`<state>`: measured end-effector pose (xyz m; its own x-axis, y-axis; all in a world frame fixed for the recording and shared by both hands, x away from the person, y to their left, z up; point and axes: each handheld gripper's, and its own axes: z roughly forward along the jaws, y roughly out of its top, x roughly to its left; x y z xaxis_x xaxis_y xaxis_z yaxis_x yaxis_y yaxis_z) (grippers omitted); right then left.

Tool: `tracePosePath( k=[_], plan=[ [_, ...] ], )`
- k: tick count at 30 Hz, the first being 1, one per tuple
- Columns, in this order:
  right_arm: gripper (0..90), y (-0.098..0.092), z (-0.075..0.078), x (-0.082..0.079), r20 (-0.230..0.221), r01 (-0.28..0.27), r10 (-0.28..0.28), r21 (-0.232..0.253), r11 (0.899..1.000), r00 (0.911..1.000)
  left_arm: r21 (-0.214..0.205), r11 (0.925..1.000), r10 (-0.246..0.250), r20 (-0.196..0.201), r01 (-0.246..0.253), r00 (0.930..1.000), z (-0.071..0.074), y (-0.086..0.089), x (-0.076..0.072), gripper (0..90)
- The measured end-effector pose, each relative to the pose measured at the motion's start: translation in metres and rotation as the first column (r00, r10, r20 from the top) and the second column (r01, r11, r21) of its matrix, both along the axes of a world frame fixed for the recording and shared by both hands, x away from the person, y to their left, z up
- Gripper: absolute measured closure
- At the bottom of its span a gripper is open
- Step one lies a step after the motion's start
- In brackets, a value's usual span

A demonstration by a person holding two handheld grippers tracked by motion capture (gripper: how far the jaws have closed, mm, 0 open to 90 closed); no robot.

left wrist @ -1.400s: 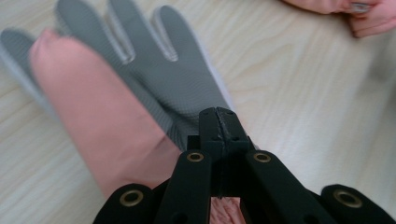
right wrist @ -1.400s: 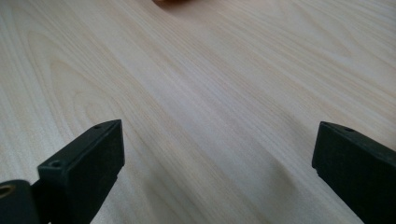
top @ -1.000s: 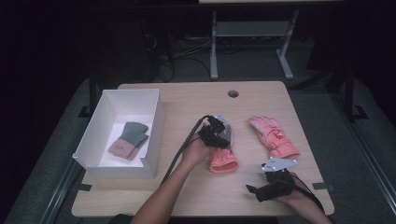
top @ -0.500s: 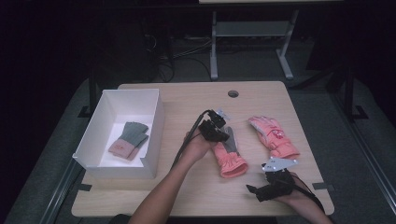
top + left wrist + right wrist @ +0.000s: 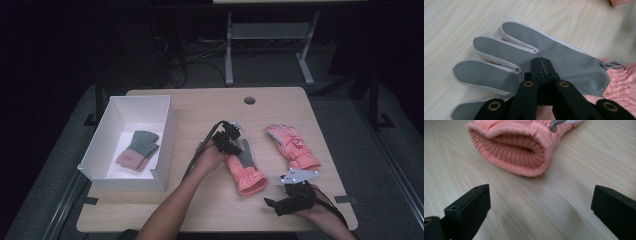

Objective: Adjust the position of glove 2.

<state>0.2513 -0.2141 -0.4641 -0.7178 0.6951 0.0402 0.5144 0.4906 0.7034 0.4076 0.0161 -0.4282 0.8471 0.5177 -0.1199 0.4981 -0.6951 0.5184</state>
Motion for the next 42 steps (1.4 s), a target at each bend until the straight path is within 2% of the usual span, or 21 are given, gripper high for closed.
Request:
tracePosePath(
  k=[5, 9, 14, 17, 19, 20, 21, 23, 26, 28, 29, 31, 34, 36, 39, 42],
  plan=[
    [2.1, 0.000, 0.000, -0.001, -0.003, 0.002, -0.002, 0.000, 1.000, 1.0000, -0.007, 1.0000, 0.005, -0.013, -0.005, 0.9999, 0.001, 0.005, -0.020, 90.0],
    [2.1, 0.001, 0.000, -0.002, -0.009, -0.008, 0.008, 0.005, 1.000, 0.9999, -0.020, 0.9998, 0.000, -0.005, 0.000, 1.0000, 0.000, 0.011, -0.035, 90.0],
    [2.1, 0.001, 0.000, -0.002, -0.012, -0.014, 0.014, 0.004, 1.000, 0.9998, -0.037, 0.9993, -0.005, -0.019, 0.004, 0.9998, 0.001, 0.016, -0.043, 90.0],
    [2.1, 0.001, 0.000, -0.002, -0.011, -0.015, 0.015, 0.001, 1.000, 0.9998, -0.075, 0.9972, -0.006, -0.020, 0.005, 0.9998, 0.003, 0.018, -0.045, 90.0],
    [2.1, 0.001, 0.000, -0.002, -0.012, -0.013, 0.013, 0.003, 1.000, 0.9998, -0.111, 0.9931, -0.037, 0.012, 0.038, 0.9993, 0.011, 0.024, -0.046, 89.8],
    [2.1, 0.000, 0.000, -0.002, -0.008, -0.016, 0.016, 0.002, 1.000, 0.9998, -0.131, 0.9910, -0.024, 0.018, 0.027, 0.9995, 0.014, 0.026, -0.048, 89.9],
    [2.1, -0.001, 0.000, -0.002, -0.009, -0.019, 0.019, -0.003, 1.000, 0.9998, -0.128, 0.9911, -0.032, 0.029, 0.035, 0.9991, 0.019, 0.029, -0.048, 89.9],
    [2.1, -0.001, 0.002, -0.001, -0.046, -0.023, 0.023, -0.012, 1.000, 0.9987, -0.160, 0.9868, -0.023, 0.028, 0.027, 0.9994, 0.025, 0.035, -0.053, 89.9],
    [2.4, -0.004, 0.010, -0.004, -0.070, -0.055, 0.054, -0.012, 0.998, 0.9961, -0.170, 0.9851, -0.022, 0.042, 0.029, 0.9989, 0.029, 0.045, -0.062, 89.9],
    [14.9, -0.005, 0.016, -0.006, -0.081, -0.048, 0.049, 0.010, 0.999, 0.9955, -0.175, 0.9843, -0.014, 0.044, 0.021, 0.9989, 0.029, 0.053, -0.068, 89.8],
    [16.9, -0.006, 0.017, -0.006, -0.082, -0.051, 0.053, 0.033, 0.998, 0.9952, -0.171, 0.9851, -0.008, 0.050, 0.017, 0.9987, 0.029, 0.058, -0.072, 89.6],
    [37.9, -0.007, 0.019, -0.008, -0.090, -0.047, 0.051, 0.052, 0.998, 0.9946, -0.169, 0.9856, 0.011, 0.059, -0.001, 0.9982, 0.027, 0.068, -0.080, 79.0],
    [66.5, -0.006, 0.022, -0.010, -0.109, -0.076, 0.083, 0.069, 0.995, 0.9906, -0.171, 0.9852, 0.029, 0.066, -0.018, 0.9974, 0.023, 0.084, -0.092, 61.4],
    [78.8, -0.004, 0.022, -0.011, -0.115, -0.096, 0.103, 0.067, 0.993, 0.9880, -0.156, 0.9875, 0.033, 0.063, -0.023, 0.9975, 0.018, 0.093, -0.100, 52.9],
    [89.9, -0.002, 0.022, -0.013, -0.112, -0.132, 0.139, 0.066, 0.989, 0.9839, -0.156, 0.9876, 0.024, 0.064, -0.014, 0.9976, 0.009, 0.103, -0.112, 43.3],
    [90.0, 0.002, 0.021, -0.015, -0.118, -0.173, 0.179, 0.059, 0.983, 0.9767, -0.146, 0.9893, 0.021, 0.082, -0.009, 0.9964, -0.001, 0.110, -0.119, 34.9]
  ],
)
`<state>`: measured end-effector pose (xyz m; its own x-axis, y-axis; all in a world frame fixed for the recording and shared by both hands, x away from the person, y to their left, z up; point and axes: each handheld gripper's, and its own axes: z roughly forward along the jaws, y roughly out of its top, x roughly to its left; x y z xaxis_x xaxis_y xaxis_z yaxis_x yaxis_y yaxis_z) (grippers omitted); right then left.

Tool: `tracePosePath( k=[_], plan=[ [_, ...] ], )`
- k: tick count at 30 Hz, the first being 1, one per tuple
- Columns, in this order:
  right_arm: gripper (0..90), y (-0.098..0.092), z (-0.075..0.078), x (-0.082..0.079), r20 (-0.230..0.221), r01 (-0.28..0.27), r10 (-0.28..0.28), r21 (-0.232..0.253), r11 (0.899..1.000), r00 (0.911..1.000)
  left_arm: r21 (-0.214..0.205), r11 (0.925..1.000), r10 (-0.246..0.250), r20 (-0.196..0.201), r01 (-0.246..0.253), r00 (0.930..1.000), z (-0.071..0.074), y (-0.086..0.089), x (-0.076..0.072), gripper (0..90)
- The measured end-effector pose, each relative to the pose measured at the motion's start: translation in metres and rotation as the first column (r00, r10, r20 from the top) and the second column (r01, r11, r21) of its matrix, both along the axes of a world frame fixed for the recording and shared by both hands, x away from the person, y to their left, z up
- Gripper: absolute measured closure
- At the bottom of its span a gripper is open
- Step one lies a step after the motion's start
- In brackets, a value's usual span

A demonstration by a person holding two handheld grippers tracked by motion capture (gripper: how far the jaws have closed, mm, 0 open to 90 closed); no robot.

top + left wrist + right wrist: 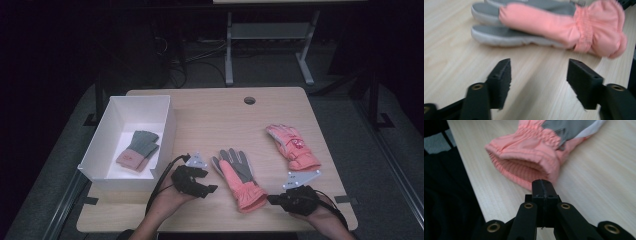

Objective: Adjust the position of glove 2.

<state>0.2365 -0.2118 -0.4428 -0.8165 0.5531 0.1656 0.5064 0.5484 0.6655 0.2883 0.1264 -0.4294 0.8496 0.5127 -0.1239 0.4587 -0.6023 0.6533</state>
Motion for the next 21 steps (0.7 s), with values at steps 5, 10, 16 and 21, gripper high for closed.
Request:
tracePosePath(
  k=[5, 10, 16, 21],
  plan=[
    [90.0, 0.009, -0.003, 0.001, 0.023, 0.000, 0.001, -0.029, 1.000, 0.9997, 0.020, 0.9997, 0.015, 0.003, -0.016, 0.9999, -0.010, 0.004, -0.010, 22.5],
    [90.0, 0.006, -0.004, 0.008, 0.049, 0.073, -0.070, -0.052, 0.996, 0.9963, 0.052, 0.9986, 0.005, 0.000, -0.006, 1.0000, -0.016, 0.002, -0.011, 16.5],
    [89.7, -0.005, -0.004, 0.023, 0.040, 0.125, -0.124, -0.047, 0.991, 0.9915, 0.051, 0.9987, -0.004, 0.000, 0.004, 1.0000, -0.020, 0.003, -0.009, 16.3],
    [76.9, -0.016, 0.000, 0.022, 0.022, 0.138, -0.137, -0.031, 0.990, 0.9903, 0.054, 0.9986, -0.001, 0.015, 0.000, 0.9999, -0.020, 0.004, -0.009, 15.9]
  ],
)
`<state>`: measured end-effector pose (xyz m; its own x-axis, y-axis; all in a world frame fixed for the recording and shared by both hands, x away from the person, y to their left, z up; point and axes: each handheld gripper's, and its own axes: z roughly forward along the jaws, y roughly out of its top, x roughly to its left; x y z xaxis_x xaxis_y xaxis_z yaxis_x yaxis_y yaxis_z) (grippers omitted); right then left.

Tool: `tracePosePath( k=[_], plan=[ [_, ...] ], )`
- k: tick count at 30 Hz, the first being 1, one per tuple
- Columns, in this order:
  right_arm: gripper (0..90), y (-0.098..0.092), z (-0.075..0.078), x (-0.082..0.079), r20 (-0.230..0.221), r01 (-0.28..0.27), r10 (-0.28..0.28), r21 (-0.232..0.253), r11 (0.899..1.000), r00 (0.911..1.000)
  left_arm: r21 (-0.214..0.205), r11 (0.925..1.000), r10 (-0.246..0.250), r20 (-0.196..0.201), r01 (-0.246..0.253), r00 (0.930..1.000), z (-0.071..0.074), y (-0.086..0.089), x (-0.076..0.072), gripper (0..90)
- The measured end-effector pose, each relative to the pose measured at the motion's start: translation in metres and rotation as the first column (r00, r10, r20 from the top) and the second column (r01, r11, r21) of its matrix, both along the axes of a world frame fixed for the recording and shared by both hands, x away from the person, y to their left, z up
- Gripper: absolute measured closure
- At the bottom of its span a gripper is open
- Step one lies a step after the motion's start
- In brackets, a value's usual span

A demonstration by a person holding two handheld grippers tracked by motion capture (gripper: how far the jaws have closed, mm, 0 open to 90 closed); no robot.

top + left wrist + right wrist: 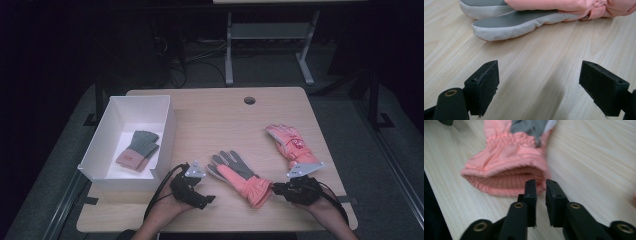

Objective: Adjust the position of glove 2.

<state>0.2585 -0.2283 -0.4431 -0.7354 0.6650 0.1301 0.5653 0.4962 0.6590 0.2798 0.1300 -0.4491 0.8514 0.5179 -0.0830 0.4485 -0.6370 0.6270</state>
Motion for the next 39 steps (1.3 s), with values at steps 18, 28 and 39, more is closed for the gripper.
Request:
tracePosePath(
  k=[18, 28, 39],
  plan=[
    [51.0, -0.027, 0.036, 0.056, 0.048, 0.139, -0.140, 0.036, 0.990, 0.9889, -0.011, 0.9997, 0.021, 0.056, -0.020, 0.9982, -0.001, 0.004, 0.001, 14.1],
    [50.1, -0.044, 0.040, 0.094, 0.042, 0.200, -0.201, 0.037, 0.979, 0.9787, -0.016, 0.9996, 0.024, 0.046, -0.024, 0.9987, -0.003, 0.004, 0.003, 14.0],
    [50.4, -0.063, 0.024, 0.127, 0.002, 0.289, -0.289, -0.025, 0.957, 0.9575, -0.023, 0.9994, 0.026, 0.039, -0.025, 0.9989, -0.002, 0.007, 0.004, 14.0]
  ],
)
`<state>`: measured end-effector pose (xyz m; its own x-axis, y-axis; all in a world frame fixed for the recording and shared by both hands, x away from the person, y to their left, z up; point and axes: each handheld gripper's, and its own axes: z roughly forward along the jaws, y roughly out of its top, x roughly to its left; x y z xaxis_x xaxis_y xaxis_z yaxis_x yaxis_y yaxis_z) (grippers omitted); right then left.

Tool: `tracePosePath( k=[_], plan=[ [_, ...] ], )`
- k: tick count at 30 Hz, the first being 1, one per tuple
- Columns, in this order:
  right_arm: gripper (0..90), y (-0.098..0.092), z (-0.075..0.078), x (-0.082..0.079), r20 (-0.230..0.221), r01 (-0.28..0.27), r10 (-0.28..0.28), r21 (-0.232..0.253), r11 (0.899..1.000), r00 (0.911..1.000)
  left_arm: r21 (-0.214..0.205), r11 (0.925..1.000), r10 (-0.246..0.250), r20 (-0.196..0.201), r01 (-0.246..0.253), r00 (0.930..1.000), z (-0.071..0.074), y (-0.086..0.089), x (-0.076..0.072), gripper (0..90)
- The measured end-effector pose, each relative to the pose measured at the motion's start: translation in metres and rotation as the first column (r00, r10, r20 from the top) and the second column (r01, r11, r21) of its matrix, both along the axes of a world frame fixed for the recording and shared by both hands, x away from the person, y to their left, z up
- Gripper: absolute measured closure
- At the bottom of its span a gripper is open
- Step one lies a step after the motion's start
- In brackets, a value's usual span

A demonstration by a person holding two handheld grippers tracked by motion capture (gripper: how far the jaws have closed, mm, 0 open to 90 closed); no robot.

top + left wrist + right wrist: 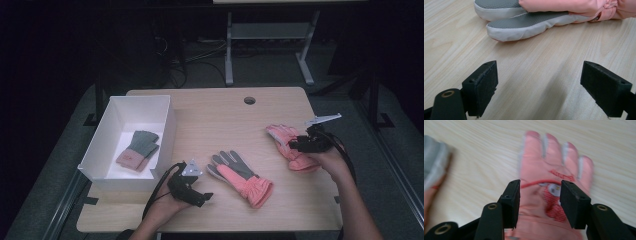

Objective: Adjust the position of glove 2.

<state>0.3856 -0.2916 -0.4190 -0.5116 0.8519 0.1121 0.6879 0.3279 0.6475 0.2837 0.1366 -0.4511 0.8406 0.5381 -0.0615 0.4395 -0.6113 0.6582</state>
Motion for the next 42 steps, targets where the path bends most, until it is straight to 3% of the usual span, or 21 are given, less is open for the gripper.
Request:
tracePosePath(
  k=[3, 6, 11, 15, 18, 24, 31, 42],
  plan=[
    [50.6, -0.007, -0.008, 0.005, -0.026, 0.017, -0.018, -0.009, 1.000, 0.9995, 0.002, 1.0000, -0.001, 0.000, 0.001, 1.0000, 0.000, 0.000, 0.000, 14.1],
    [50.1, -0.007, -0.014, 0.007, -0.058, 0.002, -0.002, -0.001, 1.000, 0.9983, 0.000, 1.0000, -0.001, -0.010, 0.001, 0.9999, -0.002, -0.001, 0.000, 14.3],
    [52.3, -0.001, -0.025, 0.015, -0.097, 0.006, -0.010, -0.040, 0.999, 0.9952, 0.002, 1.0000, -0.002, -0.011, 0.002, 0.9999, -0.001, -0.002, -0.001, 14.3],
    [62.6, 0.007, -0.028, 0.019, -0.117, -0.015, 0.006, -0.081, 0.997, 0.9932, 0.002, 1.0000, -0.003, -0.011, 0.003, 0.9999, -0.003, -0.002, -0.001, 14.3],
    [71.3, 0.006, -0.029, 0.020, -0.128, -0.006, -0.003, -0.074, 0.997, 0.9918, 0.005, 0.9999, -0.009, -0.016, 0.009, 0.9998, -0.003, -0.003, -0.001, 14.3],
    [85.2, 0.005, -0.026, 0.016, -0.106, -0.008, -0.001, -0.082, 0.997, 0.9944, 0.008, 0.9999, -0.009, -0.024, 0.009, 0.9997, -0.004, -0.002, 0.000, 14.4],
    [86.5, -0.003, -0.024, 0.015, -0.108, 0.004, -0.006, -0.013, 1.000, 0.9942, 0.013, 0.9998, -0.012, -0.025, 0.013, 0.9996, -0.004, -0.002, 0.000, 14.4],
    [86.9, -0.010, -0.007, 0.005, -0.084, -0.013, 0.017, 0.039, 0.999, 0.9963, 0.008, 0.9999, -0.015, -0.026, 0.015, 0.9996, -0.004, -0.001, 0.000, 14.5]
  ],
)
